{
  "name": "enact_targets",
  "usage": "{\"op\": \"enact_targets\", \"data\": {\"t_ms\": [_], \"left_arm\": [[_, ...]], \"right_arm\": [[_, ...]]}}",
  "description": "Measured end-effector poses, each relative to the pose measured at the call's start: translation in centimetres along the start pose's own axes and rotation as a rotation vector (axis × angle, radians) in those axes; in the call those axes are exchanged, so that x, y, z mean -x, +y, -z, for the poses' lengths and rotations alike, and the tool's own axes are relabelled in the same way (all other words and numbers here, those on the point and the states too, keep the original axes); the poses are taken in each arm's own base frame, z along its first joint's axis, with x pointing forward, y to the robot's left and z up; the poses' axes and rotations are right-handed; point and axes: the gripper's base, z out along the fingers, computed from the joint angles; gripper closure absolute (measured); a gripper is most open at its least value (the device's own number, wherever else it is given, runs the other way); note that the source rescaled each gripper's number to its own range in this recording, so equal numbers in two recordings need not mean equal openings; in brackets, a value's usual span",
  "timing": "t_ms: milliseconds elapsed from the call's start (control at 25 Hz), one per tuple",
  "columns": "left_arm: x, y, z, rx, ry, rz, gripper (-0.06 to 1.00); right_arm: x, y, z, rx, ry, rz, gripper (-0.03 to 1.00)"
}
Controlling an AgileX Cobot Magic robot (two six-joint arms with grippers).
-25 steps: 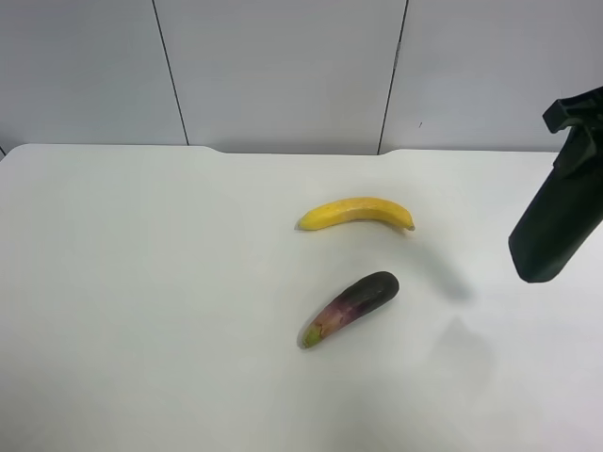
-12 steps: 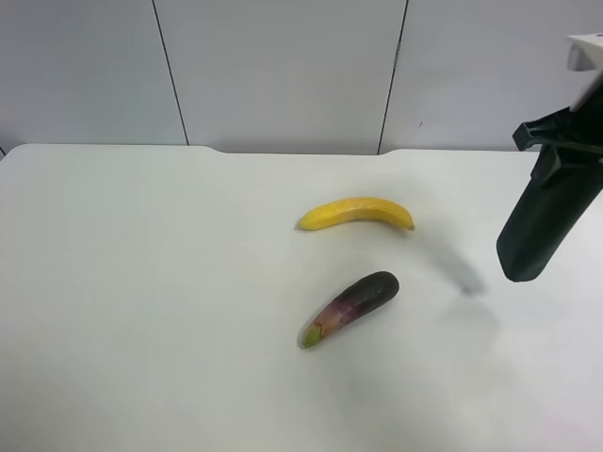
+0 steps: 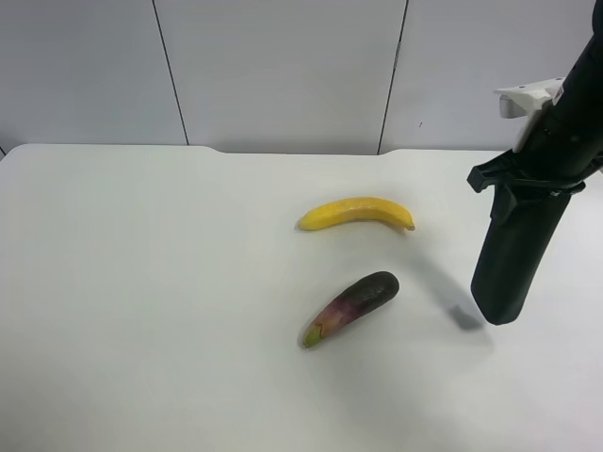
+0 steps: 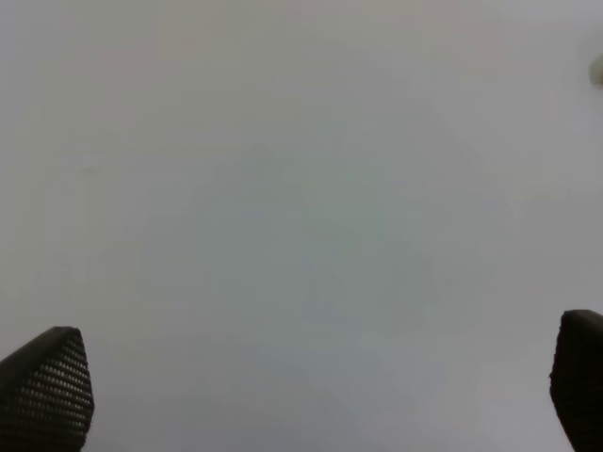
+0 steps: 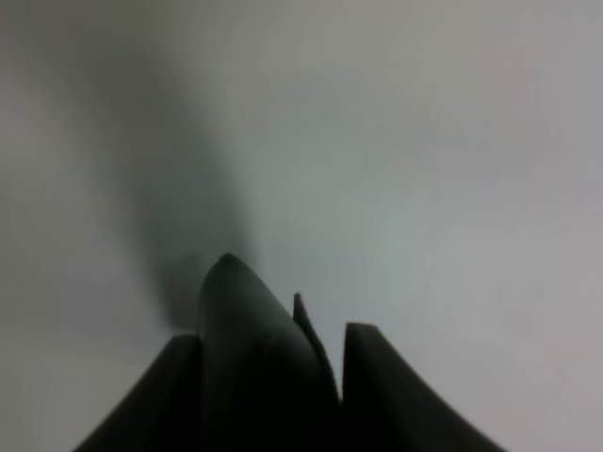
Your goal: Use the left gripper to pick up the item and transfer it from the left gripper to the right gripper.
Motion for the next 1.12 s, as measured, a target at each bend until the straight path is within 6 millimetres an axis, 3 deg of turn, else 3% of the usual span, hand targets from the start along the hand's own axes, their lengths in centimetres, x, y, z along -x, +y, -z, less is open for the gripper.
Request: {"op": "enact_targets", "data": {"t_ms": [200,520,1080,1120], "left_arm": [[0.0,0.0,0.0,0.0,0.0,0.0,-0.04],[0.0,0.0,0.0,0.0,0.0,0.0,-0.05],[0.0,0.0,0.0,0.0,0.0,0.0,-0.05],[0.0,0.0,0.0,0.0,0.0,0.0,-0.05]], "right_arm": [[-0.1,0.0,-0.2,-0.004,0.022,0.004,0.96],[0.3,-0.3,-2.6,-0.01,0.094,0.015,0.97],[0.7,-0.3,-3.2,-0.009,0.074,0.013,0.97],[0.8,-0.2,-3.2,-0.004,0.059,0.008,0.89]]}}
